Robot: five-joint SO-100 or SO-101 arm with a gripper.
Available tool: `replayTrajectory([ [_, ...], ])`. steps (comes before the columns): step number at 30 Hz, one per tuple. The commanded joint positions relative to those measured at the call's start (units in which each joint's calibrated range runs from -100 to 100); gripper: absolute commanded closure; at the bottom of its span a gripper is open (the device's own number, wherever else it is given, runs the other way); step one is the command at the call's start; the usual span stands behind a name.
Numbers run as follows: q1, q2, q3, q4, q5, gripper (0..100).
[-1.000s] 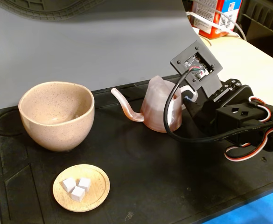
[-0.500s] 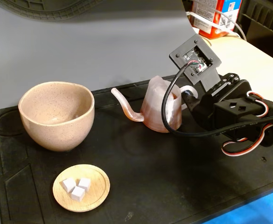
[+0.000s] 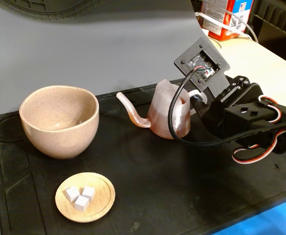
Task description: Pick up a kettle and pour liquid into a cup.
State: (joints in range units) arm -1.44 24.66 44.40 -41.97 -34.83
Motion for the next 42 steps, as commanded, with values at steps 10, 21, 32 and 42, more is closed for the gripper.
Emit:
replayTrajectory([
  [10, 1.32, -0.68, -1.30, -1.05, 1.17, 99],
  [21, 1.85, -0.68, -1.30, -0.96, 2.43, 99],
  [32, 1.55, -1.28, -2.11, -0.96, 2.38, 99],
  [42, 0.10, -7.00, -2.21, -0.10, -1.93, 99],
])
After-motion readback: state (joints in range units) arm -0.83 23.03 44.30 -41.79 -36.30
